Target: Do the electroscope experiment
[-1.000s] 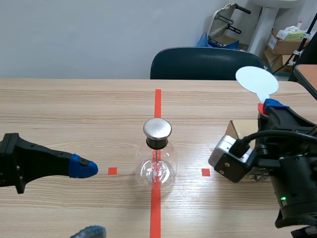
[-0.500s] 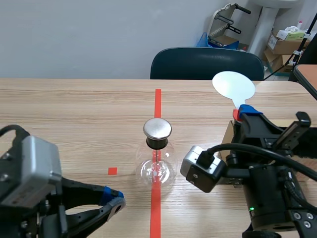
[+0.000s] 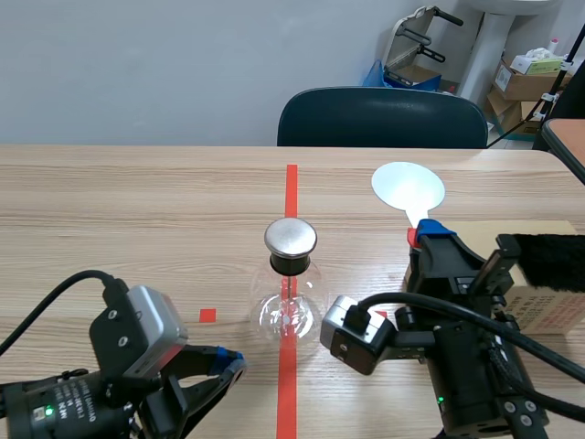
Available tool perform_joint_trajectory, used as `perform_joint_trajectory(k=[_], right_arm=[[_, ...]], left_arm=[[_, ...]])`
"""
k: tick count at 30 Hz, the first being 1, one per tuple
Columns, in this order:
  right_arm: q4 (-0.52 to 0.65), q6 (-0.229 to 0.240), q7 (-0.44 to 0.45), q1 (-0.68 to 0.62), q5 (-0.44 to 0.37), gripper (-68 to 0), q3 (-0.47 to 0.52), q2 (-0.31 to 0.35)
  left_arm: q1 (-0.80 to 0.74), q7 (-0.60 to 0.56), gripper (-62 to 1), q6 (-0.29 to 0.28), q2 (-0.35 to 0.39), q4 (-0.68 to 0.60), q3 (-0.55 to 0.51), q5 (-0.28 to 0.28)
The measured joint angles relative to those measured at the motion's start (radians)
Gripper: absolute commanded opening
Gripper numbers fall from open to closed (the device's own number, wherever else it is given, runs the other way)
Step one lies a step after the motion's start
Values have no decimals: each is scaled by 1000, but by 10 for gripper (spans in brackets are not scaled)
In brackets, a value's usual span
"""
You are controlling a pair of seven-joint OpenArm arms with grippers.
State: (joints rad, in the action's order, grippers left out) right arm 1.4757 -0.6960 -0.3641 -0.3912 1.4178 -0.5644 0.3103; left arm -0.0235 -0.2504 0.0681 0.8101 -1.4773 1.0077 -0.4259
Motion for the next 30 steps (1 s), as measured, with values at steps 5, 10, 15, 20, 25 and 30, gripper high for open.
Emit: perform_joint_trajectory(k=[5,10,15,20,25,30], right_arm=[[0,0,0,0,0,-665,-3,0],[0,0,0,0,0,-665,-3,0],[0,0,-13,0,0,-665,-3,0],[0,0,-23,0,-1,-665,-3,0],[0,0,-27,0,-1,-665,-3,0],[0,0,-27,0,-1,-665,-3,0]], left_arm=[[51,34,-569,28,-77,85,0,0],[89,34,-569,31,-135,181,-16,-1],[107,37,-569,53,-187,253,-44,-1],[106,37,-569,52,-221,300,-80,-1],[106,30,-569,52,-229,322,-109,-1],[106,30,-569,51,-245,336,-112,2]])
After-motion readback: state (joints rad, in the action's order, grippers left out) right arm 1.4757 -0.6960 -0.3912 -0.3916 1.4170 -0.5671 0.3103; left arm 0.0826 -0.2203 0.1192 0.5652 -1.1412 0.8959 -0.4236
